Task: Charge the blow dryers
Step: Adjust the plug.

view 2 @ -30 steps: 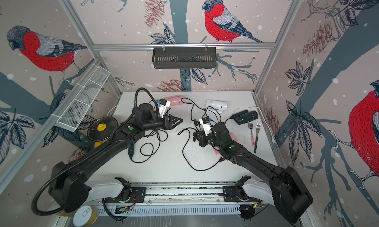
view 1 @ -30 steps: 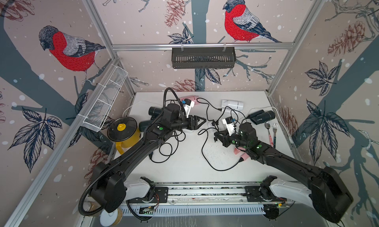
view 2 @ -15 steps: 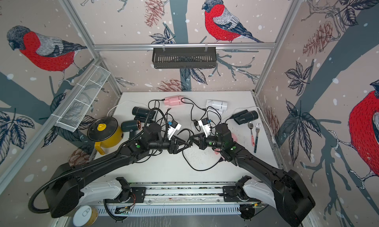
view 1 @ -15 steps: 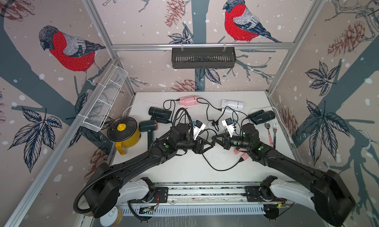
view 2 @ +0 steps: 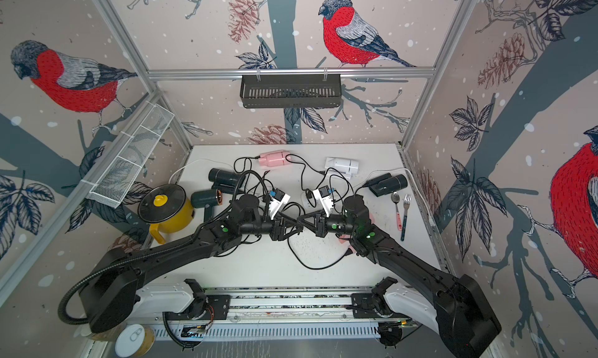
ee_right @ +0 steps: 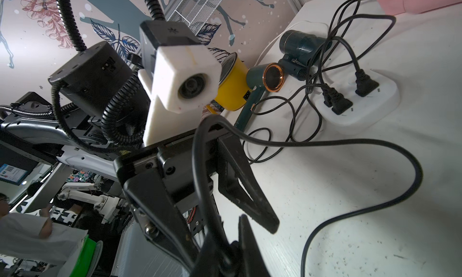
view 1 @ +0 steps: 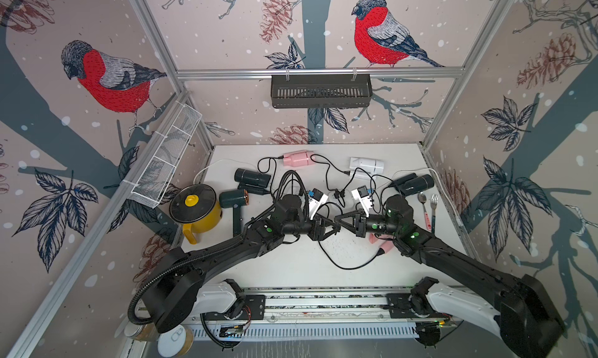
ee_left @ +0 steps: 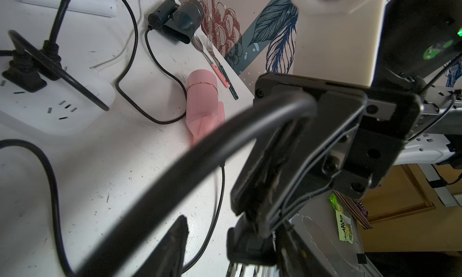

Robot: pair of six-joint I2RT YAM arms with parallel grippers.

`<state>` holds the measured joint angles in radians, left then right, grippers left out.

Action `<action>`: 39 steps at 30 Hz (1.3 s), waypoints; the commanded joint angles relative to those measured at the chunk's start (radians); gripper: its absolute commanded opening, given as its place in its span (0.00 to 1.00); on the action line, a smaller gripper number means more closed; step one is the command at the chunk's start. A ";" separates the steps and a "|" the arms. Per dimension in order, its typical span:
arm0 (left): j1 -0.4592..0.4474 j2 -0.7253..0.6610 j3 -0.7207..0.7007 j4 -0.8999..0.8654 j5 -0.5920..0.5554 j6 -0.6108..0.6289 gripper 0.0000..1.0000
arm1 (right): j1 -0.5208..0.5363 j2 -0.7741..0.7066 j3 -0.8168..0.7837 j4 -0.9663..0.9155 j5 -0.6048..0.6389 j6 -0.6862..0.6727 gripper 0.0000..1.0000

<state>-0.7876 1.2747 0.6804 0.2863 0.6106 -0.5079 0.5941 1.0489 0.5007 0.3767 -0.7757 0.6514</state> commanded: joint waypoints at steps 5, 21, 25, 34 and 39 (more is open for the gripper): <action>-0.014 -0.002 0.010 0.031 0.034 0.038 0.43 | 0.001 0.011 0.007 0.055 -0.019 0.014 0.08; -0.048 0.014 0.047 -0.086 -0.071 0.106 0.22 | 0.000 0.002 0.015 -0.027 0.036 -0.029 0.10; -0.049 0.015 0.054 -0.123 -0.106 0.121 0.17 | 0.000 -0.008 0.029 -0.065 0.039 -0.011 0.34; -0.170 -0.001 0.091 -0.284 -0.451 0.282 0.15 | -0.004 -0.061 0.098 -0.390 0.069 0.011 0.48; -0.253 0.000 0.103 -0.306 -0.619 0.323 0.15 | -0.005 -0.060 0.100 -0.433 0.073 0.051 0.46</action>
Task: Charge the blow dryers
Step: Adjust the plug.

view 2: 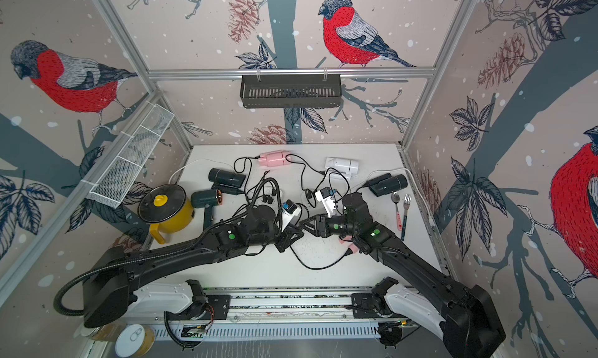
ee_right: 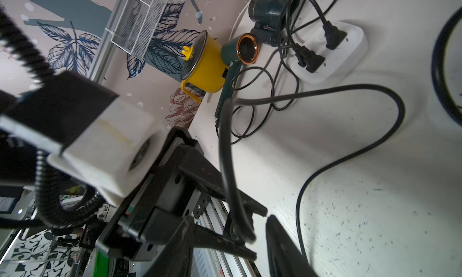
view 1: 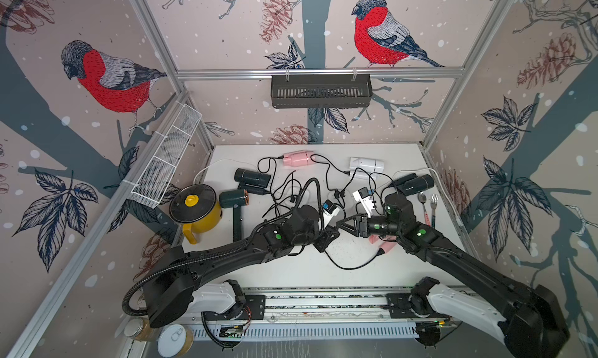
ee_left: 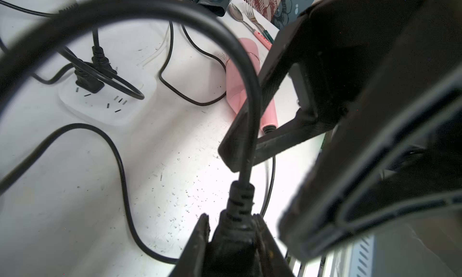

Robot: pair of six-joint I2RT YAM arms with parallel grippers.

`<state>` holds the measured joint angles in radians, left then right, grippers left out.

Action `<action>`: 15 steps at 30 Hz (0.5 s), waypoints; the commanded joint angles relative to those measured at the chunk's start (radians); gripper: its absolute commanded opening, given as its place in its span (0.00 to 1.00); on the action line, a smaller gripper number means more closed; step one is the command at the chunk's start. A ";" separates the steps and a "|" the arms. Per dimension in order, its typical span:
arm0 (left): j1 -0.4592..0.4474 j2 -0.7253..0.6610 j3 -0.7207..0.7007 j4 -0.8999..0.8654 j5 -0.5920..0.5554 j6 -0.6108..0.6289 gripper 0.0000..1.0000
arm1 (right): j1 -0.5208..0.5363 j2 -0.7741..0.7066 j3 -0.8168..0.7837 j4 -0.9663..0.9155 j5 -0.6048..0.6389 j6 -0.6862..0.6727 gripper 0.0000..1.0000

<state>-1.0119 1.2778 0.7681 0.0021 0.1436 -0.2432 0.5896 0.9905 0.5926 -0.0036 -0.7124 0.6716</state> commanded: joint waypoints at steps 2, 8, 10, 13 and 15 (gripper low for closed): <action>-0.057 0.004 0.026 -0.031 -0.204 0.069 0.15 | 0.000 0.006 0.004 -0.054 0.006 0.034 0.45; -0.099 0.010 0.038 -0.026 -0.295 0.079 0.15 | -0.001 0.037 0.001 -0.046 -0.020 0.025 0.40; -0.112 0.012 0.040 -0.026 -0.311 0.085 0.15 | -0.001 0.036 -0.008 -0.029 -0.034 0.029 0.37; -0.130 0.017 0.041 -0.026 -0.325 0.093 0.15 | 0.000 0.034 -0.024 0.012 -0.065 0.042 0.36; -0.142 0.023 0.039 -0.019 -0.325 0.097 0.15 | -0.001 0.036 -0.037 0.047 -0.085 0.056 0.35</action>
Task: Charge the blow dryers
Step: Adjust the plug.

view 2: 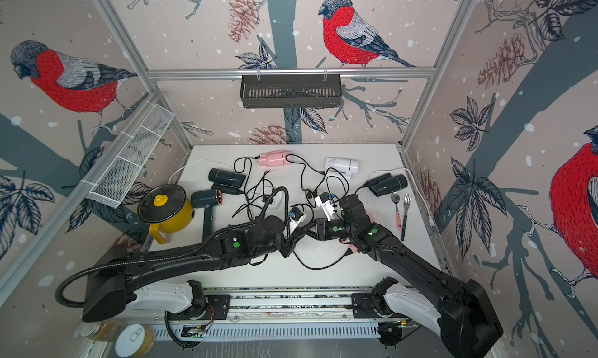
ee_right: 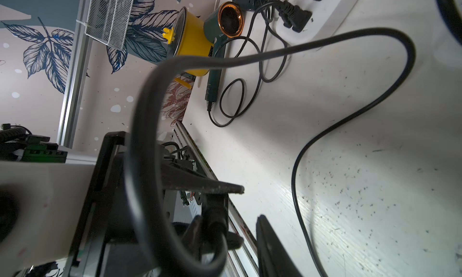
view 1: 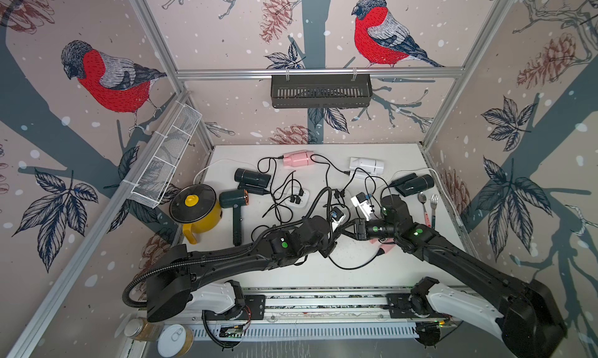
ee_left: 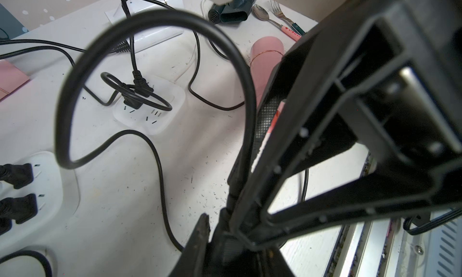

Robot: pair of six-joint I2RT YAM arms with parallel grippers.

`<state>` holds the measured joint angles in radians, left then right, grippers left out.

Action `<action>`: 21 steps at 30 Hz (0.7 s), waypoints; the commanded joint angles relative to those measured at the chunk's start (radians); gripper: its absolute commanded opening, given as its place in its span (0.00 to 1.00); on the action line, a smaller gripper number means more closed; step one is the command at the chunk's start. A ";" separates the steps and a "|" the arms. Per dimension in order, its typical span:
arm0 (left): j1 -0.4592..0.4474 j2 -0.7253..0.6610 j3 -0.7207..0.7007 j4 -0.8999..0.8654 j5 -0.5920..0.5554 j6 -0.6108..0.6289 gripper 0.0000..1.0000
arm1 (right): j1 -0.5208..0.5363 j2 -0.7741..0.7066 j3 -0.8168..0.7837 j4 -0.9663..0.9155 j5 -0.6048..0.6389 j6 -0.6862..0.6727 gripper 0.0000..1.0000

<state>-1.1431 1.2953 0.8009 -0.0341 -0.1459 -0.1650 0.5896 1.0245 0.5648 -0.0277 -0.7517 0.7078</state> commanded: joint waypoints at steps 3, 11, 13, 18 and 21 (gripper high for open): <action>-0.020 0.020 0.007 0.017 -0.039 0.021 0.15 | -0.001 0.009 -0.018 0.099 -0.071 0.031 0.32; -0.026 0.030 0.027 -0.004 -0.080 0.044 0.16 | 0.001 -0.003 -0.050 0.142 -0.103 0.053 0.23; -0.026 0.034 0.037 -0.012 -0.084 0.046 0.16 | 0.001 -0.002 -0.052 0.144 -0.103 0.055 0.22; -0.026 0.033 0.044 -0.010 -0.086 0.055 0.17 | 0.001 0.006 -0.046 0.149 -0.107 0.053 0.22; -0.026 0.027 0.045 -0.014 -0.092 0.061 0.17 | 0.002 0.020 -0.045 0.159 -0.113 0.051 0.22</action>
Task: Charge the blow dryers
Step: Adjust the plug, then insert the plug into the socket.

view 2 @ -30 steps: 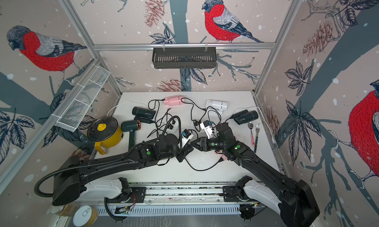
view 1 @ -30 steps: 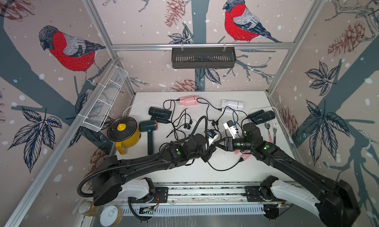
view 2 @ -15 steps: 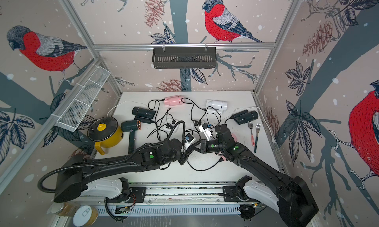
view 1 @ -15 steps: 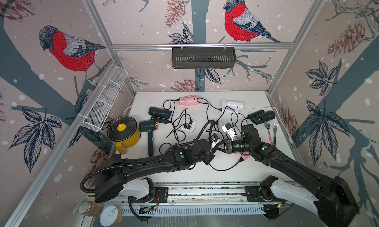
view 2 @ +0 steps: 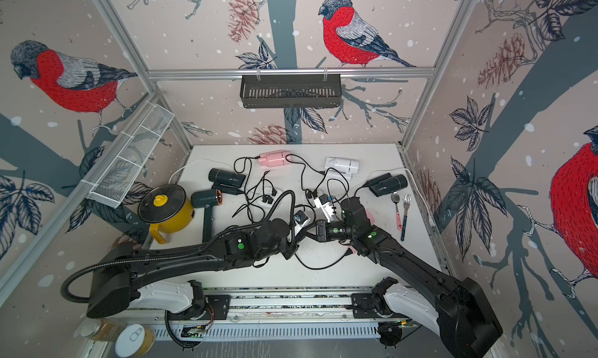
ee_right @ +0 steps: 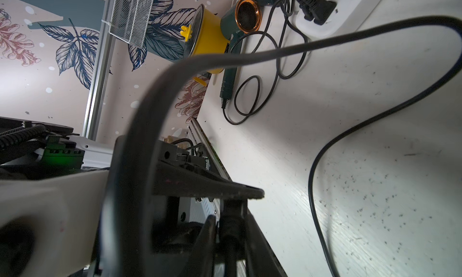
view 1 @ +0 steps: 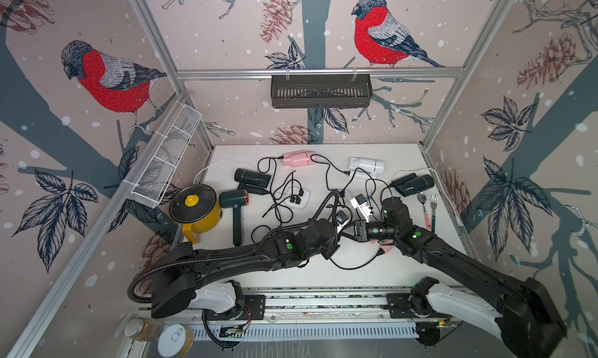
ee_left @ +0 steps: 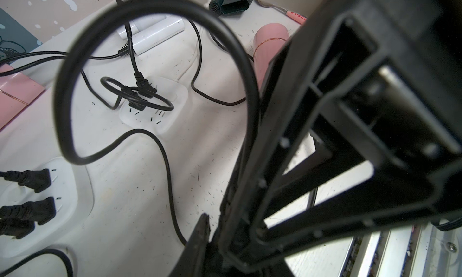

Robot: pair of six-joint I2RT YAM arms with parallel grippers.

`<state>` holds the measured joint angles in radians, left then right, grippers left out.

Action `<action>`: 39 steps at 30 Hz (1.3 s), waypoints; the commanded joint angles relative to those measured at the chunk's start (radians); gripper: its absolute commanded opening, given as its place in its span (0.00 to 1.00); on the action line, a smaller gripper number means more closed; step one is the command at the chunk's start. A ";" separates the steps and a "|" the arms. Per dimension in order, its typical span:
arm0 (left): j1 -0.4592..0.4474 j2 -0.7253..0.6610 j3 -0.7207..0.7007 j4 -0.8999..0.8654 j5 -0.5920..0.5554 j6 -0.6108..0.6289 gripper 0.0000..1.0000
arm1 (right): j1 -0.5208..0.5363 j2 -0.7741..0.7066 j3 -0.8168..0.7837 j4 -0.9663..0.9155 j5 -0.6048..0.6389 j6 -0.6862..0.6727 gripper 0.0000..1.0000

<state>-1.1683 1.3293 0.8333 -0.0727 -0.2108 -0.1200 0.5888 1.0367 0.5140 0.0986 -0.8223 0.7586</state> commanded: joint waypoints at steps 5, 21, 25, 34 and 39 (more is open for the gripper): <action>0.000 -0.018 0.020 0.016 -0.021 0.024 0.18 | 0.003 0.014 0.013 0.030 -0.036 -0.009 0.20; 0.002 -0.078 0.040 0.005 -0.045 -0.021 0.64 | -0.004 -0.029 0.062 -0.062 0.147 -0.066 0.11; 0.027 -0.150 0.030 0.011 -0.007 -0.080 0.92 | -0.003 -0.021 0.091 -0.127 0.269 -0.132 0.10; 0.261 -0.287 -0.063 0.085 0.198 -0.286 0.99 | 0.040 0.063 0.172 -0.172 0.562 -0.276 0.08; 0.294 -0.283 -0.076 0.101 0.215 -0.359 0.98 | 0.097 0.180 0.238 -0.218 0.711 -0.336 0.05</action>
<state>-0.8825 1.0485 0.7647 -0.0261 -0.0444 -0.4095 0.6678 1.1790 0.7322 -0.0875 -0.2485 0.4862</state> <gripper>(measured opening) 0.985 0.157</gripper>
